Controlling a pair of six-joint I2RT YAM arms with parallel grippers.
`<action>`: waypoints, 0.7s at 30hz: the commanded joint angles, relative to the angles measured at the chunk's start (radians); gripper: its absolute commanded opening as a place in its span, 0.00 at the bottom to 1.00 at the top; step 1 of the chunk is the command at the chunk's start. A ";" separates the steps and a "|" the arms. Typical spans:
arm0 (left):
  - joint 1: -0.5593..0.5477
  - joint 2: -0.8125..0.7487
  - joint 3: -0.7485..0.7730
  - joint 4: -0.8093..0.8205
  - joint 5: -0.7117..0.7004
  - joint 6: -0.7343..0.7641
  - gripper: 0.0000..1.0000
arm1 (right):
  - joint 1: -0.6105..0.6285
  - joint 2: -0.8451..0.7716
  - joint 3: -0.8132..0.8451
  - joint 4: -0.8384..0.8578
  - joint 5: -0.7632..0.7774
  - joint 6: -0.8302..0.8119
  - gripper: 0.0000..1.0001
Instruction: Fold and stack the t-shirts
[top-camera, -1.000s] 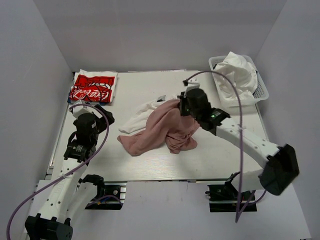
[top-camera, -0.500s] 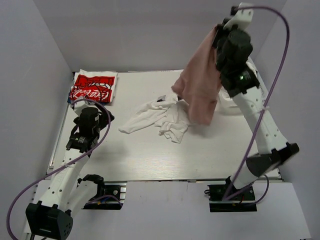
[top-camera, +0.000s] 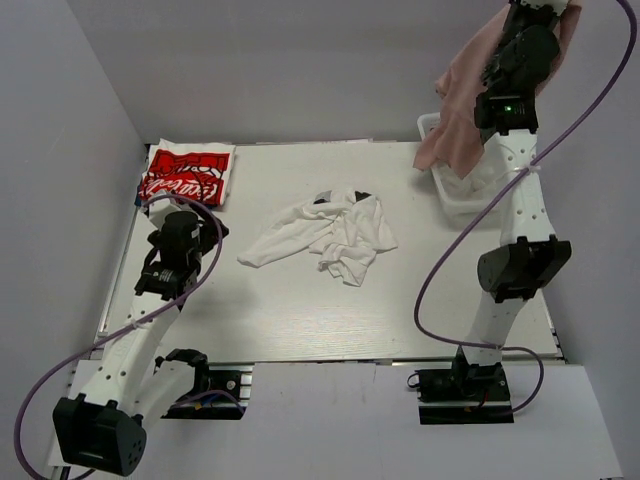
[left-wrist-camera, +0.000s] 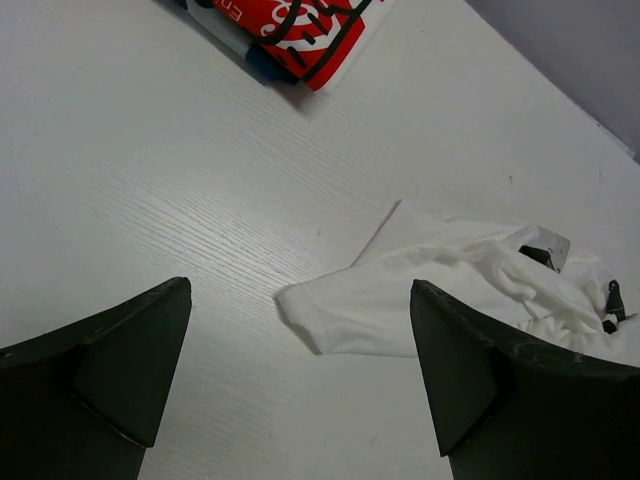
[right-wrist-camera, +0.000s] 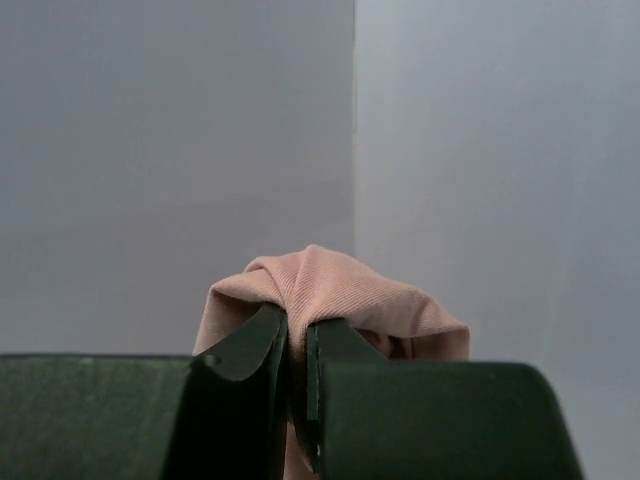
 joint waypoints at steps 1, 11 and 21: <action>0.004 0.048 0.031 0.019 -0.002 0.007 1.00 | -0.078 0.066 -0.030 0.096 -0.034 -0.010 0.00; 0.004 0.211 0.092 0.010 0.038 0.017 1.00 | -0.185 0.122 -0.622 0.038 -0.220 0.374 0.00; 0.004 0.255 0.101 -0.012 0.060 0.045 1.00 | -0.222 0.479 -0.485 -0.383 -0.402 0.602 0.00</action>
